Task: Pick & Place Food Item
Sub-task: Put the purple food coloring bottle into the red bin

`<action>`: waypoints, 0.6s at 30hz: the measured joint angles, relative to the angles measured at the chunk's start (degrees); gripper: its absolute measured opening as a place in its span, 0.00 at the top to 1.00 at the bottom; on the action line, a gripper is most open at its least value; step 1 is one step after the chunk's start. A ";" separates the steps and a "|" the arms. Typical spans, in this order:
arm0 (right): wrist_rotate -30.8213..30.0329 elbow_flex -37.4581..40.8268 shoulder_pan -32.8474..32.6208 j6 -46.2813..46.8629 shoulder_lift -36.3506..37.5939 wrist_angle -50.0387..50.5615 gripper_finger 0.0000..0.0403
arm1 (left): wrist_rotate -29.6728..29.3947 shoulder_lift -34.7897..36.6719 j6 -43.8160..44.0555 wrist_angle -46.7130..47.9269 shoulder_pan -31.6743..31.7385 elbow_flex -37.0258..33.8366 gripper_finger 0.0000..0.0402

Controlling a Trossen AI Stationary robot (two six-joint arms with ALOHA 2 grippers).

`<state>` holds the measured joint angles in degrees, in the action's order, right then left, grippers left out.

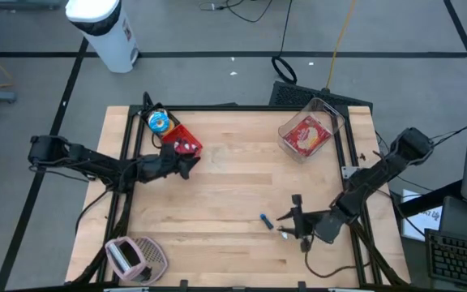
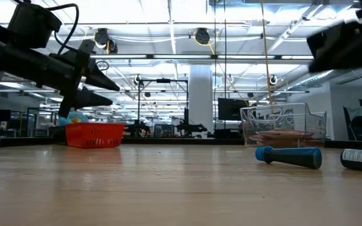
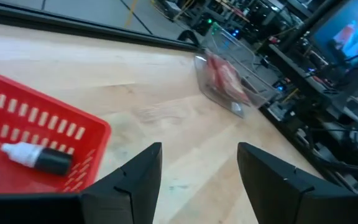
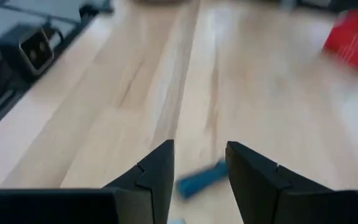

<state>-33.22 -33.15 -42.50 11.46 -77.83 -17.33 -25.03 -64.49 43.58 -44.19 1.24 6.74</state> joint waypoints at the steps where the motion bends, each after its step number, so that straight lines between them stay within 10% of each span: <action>1: 1.16 0.00 -0.07 3.08 -0.38 1.84 0.67 | -0.01 0.00 -0.30 -0.35 -0.53 0.00 0.47; 18: -3.27 -8.31 -6.96 27.63 -13.95 14.23 0.50 | -0.44 0.00 -7.44 -6.53 -4.71 0.00 0.47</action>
<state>-36.48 -41.46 -49.45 39.09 -91.78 -3.09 -25.47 -64.49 36.14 -50.72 -3.46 6.74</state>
